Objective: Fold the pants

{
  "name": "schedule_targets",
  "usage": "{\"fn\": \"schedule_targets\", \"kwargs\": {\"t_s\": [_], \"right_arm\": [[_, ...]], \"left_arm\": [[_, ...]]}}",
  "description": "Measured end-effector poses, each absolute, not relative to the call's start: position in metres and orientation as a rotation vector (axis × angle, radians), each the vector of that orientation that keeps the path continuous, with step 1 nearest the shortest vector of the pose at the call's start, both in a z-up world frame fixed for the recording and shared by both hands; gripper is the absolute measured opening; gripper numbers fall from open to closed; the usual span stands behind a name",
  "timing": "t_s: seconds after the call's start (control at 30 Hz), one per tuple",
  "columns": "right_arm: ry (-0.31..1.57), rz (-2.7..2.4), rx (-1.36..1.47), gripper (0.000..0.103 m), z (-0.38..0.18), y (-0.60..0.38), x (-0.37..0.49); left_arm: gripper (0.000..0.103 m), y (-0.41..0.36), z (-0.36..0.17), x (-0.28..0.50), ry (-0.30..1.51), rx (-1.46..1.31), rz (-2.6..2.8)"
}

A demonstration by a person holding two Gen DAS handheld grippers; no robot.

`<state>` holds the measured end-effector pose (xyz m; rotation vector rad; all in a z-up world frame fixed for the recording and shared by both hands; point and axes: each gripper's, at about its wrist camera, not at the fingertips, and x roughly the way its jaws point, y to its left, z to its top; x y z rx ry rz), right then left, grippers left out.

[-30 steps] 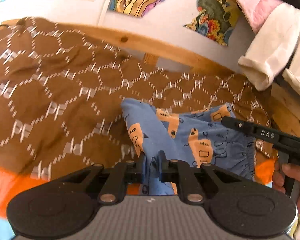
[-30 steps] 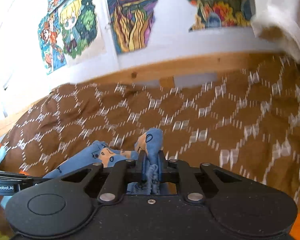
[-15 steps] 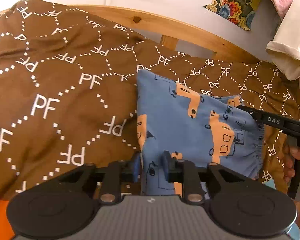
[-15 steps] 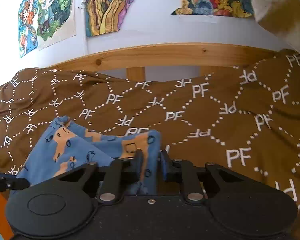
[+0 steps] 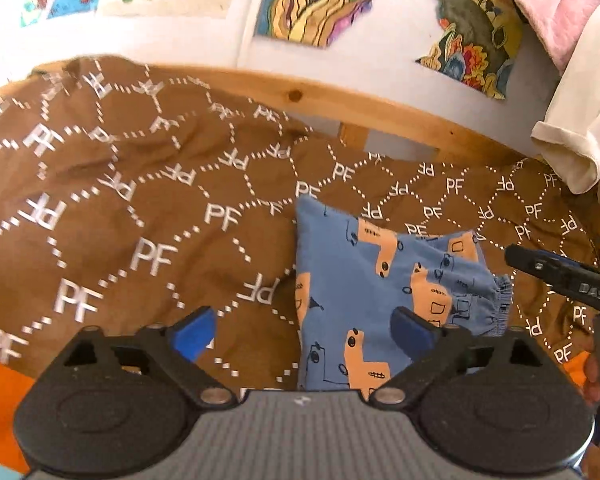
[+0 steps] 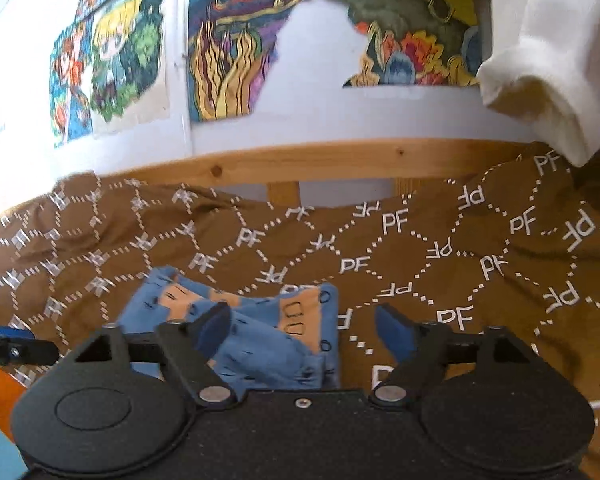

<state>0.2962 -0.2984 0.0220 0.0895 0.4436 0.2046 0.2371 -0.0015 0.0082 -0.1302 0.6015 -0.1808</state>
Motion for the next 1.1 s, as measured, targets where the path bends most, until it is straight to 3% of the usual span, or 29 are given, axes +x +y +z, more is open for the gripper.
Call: {"fn": "schedule_targets", "kwargs": {"t_s": [0.17, 0.7, 1.1], "right_arm": [[0.388, 0.213, 0.098, 0.102, 0.041, -0.288, 0.261], [0.373, 0.154, 0.044, 0.102, 0.039, -0.254, 0.138], [0.428, 0.084, 0.042, 0.102, 0.02, -0.242, 0.091]], "left_arm": [[0.103, -0.005, 0.022, 0.21, 0.563, -0.108, -0.156], [0.103, 0.0, 0.013, 0.12, 0.544, -0.018, -0.105], [0.103, -0.001, -0.014, 0.097, 0.578, 0.008, -0.12]]}}
